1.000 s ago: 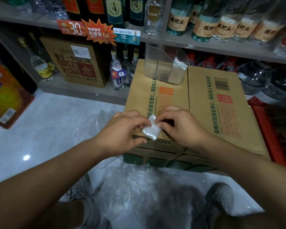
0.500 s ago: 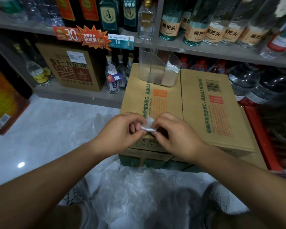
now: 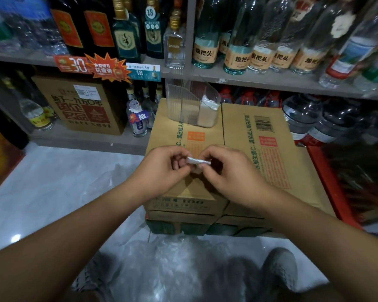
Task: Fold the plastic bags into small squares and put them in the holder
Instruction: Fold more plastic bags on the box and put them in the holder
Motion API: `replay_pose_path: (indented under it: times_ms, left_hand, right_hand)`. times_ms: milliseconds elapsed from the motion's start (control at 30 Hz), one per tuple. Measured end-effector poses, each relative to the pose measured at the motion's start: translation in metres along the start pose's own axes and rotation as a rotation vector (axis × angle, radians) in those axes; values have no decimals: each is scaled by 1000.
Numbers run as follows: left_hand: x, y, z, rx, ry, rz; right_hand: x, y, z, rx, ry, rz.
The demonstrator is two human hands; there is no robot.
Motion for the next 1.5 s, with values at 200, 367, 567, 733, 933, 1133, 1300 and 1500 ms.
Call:
replay_pose_path:
  times_ms: [200,367,567,733,933,1133,1300,1500]
  left_hand:
    - [14,-9,28,90,45,28]
    - [32,-19,55,233,161,7]
    - [32,-20,94,299,154,87]
    - [34,-21,121,258,244,29]
    - [24,-25,143,268,284,-185]
    - [18,-31,147,256,265,-169]
    - [17,-31,147,250,275,-109]
    - [18,-31,146,255,295,-83]
  right_hand:
    - [46,17,41,-102,162,-55]
    - [77,46,100,-157,362,-37]
    - [69,69,157,-59,373,-115]
    - [41,74,168,211,286,-361]
    - [25,91,165,322,211,-477]
    - [25,107,169,18,189,-263]
    - [24,100,181,-95,2,-193]
    - [26,88,179,-71,-138,-302]
Point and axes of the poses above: each hand's wrist, its own z-axis towards the middle knuckle, its own x-axis out of the back of the hand, y = z × x, the point moved 5 cm from there along z, towards the middle knuckle, and after that the axes turned 9 degrees about y, right-handed, at the moved point
